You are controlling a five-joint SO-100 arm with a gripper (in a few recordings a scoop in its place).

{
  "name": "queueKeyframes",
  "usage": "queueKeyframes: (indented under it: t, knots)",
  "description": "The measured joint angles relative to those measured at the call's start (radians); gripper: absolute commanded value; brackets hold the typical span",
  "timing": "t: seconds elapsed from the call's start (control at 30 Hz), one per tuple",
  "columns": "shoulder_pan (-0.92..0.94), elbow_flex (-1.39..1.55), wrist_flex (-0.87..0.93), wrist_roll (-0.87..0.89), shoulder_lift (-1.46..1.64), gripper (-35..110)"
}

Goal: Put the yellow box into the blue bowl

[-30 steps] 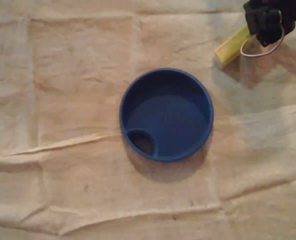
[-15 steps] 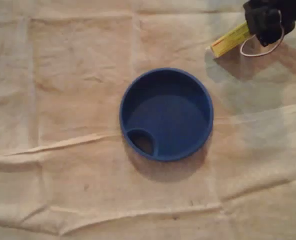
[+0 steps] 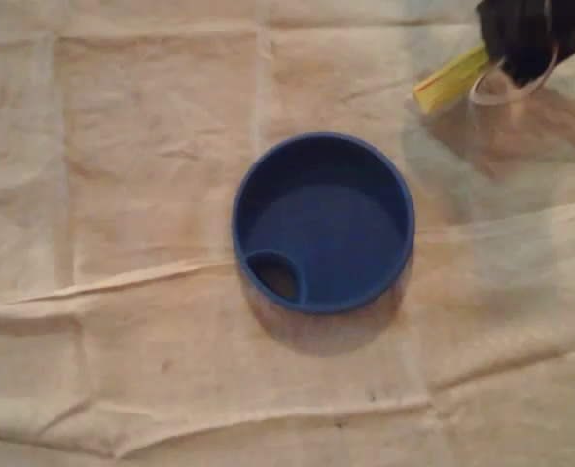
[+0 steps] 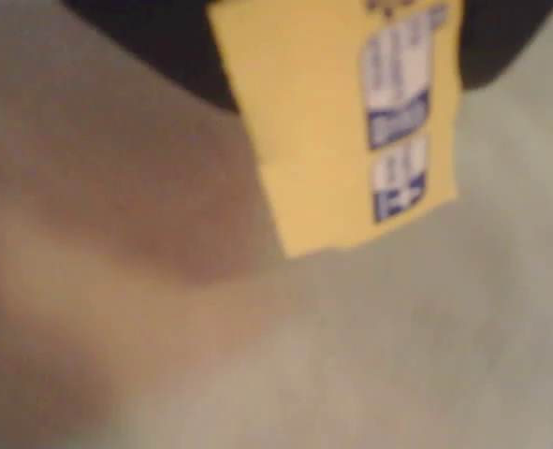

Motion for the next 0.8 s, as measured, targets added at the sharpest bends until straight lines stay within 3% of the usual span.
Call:
queueKeyframes:
  t: [0.57, 0.8]
  knots:
    - [0.000, -0.002, 0.135, 0.000, 0.331, 0]
    - [0.072, -0.164, 0.135, 0.000, 0.328, 0]
